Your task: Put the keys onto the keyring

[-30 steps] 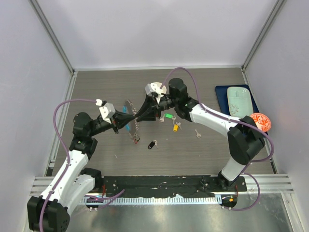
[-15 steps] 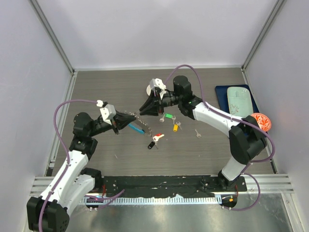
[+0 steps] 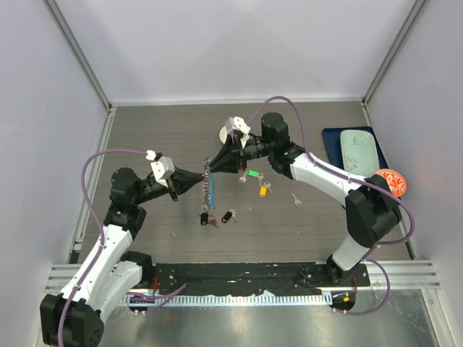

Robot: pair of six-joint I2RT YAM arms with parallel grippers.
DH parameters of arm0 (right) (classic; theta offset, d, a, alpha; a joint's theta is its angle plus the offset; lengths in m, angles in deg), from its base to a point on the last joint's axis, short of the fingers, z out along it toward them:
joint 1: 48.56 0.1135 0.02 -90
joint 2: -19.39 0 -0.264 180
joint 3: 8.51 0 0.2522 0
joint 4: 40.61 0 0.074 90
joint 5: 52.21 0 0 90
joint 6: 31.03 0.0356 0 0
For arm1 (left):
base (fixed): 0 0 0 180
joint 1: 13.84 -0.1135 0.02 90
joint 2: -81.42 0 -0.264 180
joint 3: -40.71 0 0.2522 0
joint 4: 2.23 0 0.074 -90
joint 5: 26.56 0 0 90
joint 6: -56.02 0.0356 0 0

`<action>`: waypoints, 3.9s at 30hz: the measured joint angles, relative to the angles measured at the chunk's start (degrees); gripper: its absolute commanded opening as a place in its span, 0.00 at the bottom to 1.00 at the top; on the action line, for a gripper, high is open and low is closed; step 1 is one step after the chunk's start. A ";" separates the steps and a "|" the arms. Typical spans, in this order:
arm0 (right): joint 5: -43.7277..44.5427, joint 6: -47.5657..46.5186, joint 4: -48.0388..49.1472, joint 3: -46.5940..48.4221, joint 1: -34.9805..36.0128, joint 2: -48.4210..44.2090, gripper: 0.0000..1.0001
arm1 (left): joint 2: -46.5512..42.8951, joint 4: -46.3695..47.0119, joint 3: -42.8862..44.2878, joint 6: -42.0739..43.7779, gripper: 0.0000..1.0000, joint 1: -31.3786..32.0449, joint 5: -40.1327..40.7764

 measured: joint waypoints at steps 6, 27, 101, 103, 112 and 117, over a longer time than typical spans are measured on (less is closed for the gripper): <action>-0.59 0.74 0.44 -0.26 0.04 -1.60 0.22 | 0.07 -0.57 0.00 0.48 0.00 0.00 0.00; -3.63 6.99 7.08 -0.37 2.40 -1.79 0.18 | 0.15 -0.81 0.09 0.44 0.00 0.00 0.11; 10.32 -23.32 -38.56 14.21 2.43 0.85 0.01 | -3.39 -22.67 8.15 9.73 0.58 0.04 3.41; 14.12 -26.77 -44.22 16.22 2.82 0.74 0.01 | -3.50 -23.76 8.24 10.38 0.59 0.02 3.65; 27.06 -36.37 -58.05 23.23 8.57 0.33 0.01 | -3.78 -24.00 8.24 10.88 0.57 0.04 2.05; 28.15 -37.90 -59.52 23.23 10.08 -0.46 0.01 | -3.76 -22.36 8.24 10.45 0.44 0.04 -0.52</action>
